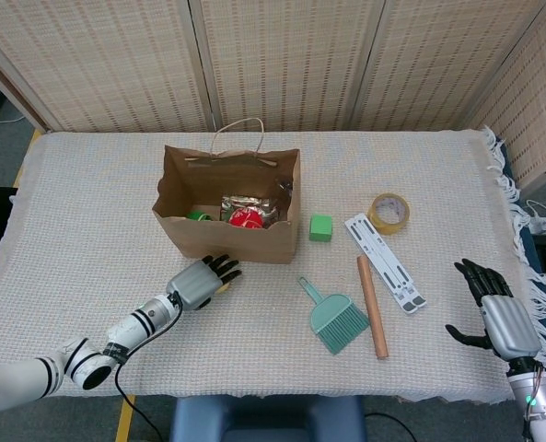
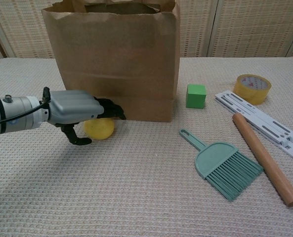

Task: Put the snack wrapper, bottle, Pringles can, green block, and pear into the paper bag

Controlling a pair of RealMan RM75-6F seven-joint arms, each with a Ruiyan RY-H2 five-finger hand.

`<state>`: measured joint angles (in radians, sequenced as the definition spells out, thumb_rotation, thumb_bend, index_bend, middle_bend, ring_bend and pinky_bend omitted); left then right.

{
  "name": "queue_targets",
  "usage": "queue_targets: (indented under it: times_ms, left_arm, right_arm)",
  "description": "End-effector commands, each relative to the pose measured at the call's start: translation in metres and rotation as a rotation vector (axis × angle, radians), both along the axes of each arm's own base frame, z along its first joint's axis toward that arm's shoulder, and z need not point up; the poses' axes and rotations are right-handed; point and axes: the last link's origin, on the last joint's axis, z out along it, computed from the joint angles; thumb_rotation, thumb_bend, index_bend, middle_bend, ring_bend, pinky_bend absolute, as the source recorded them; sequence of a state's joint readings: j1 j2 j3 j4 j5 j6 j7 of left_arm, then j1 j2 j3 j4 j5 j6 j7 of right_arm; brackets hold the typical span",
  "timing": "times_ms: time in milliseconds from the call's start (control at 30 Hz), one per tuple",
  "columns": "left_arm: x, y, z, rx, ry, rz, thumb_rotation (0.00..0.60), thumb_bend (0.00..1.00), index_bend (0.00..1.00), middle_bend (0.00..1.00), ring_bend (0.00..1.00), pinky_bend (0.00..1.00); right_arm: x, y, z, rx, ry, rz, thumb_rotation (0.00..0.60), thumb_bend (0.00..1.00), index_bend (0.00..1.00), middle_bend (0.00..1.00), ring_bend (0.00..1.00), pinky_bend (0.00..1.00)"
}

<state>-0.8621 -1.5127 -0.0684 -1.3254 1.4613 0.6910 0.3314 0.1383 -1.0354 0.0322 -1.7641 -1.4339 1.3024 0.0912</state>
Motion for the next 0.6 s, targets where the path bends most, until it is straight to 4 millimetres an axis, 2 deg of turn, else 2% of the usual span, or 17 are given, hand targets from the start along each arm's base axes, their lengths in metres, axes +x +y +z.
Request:
queue_targets:
  times_ms: [33, 67, 133, 167, 233, 333, 467, 600]
  left_arm:
    - [-0.005, -0.001, -0.002, 0.003, 0.000, 0.014, 0.600, 0.47, 0.32, 0.25, 0.26, 0.50]
    - [-0.006, -0.002, -0.002, 0.005, -0.001, 0.018, 0.600, 0.51, 0.43, 0.36, 0.37, 0.60]
    - [-0.010, -0.004, -0.002, 0.009, 0.002, 0.024, 0.600, 0.55, 0.57, 0.53, 0.52, 0.73]
    - [-0.012, -0.004, -0.001, 0.013, 0.002, 0.024, 0.600, 0.56, 0.62, 0.60, 0.58, 0.77]
    - [-0.016, -0.006, 0.002, 0.023, -0.002, 0.031, 0.600, 0.59, 0.68, 0.67, 0.64, 0.81]
    - [-0.022, -0.007, 0.014, 0.050, -0.015, 0.041, 0.600, 0.60, 0.70, 0.69, 0.66, 0.82]
    - [-0.035, -0.005, 0.045, 0.126, -0.024, 0.061, 0.600, 0.60, 0.70, 0.69, 0.66, 0.82]
    - [-0.058, 0.003, 0.092, 0.249, 0.005, 0.112, 0.600, 0.60, 0.70, 0.69, 0.66, 0.82]
  right_arm:
    - [0.000, 0.000, 0.000, -0.001, -0.001, 0.000, 0.600, 0.11, 0.00, 0.00, 0.00, 0.00]
    - [0.000, 0.000, 0.000, -0.001, -0.001, 0.000, 0.600, 0.11, 0.00, 0.00, 0.00, 0.00]
    - [0.000, 0.000, 0.000, 0.001, -0.002, 0.002, 0.600, 0.11, 0.00, 0.00, 0.00, 0.00]
    - [0.000, 0.000, 0.000, 0.001, -0.001, 0.002, 0.600, 0.11, 0.00, 0.00, 0.00, 0.00]
    - [0.000, 0.000, 0.000, -0.001, -0.002, 0.002, 0.600, 0.11, 0.00, 0.00, 0.00, 0.00]
    - [0.000, 0.000, 0.001, -0.005, -0.004, 0.002, 0.600, 0.11, 0.00, 0.00, 0.00, 0.00]
    - [-0.001, 0.000, 0.001, -0.007, -0.001, 0.002, 0.600, 0.11, 0.00, 0.00, 0.00, 0.00]
    - [0.000, 0.001, 0.001, -0.009, 0.001, 0.006, 0.600, 0.11, 0.00, 0.00, 0.00, 0.00]
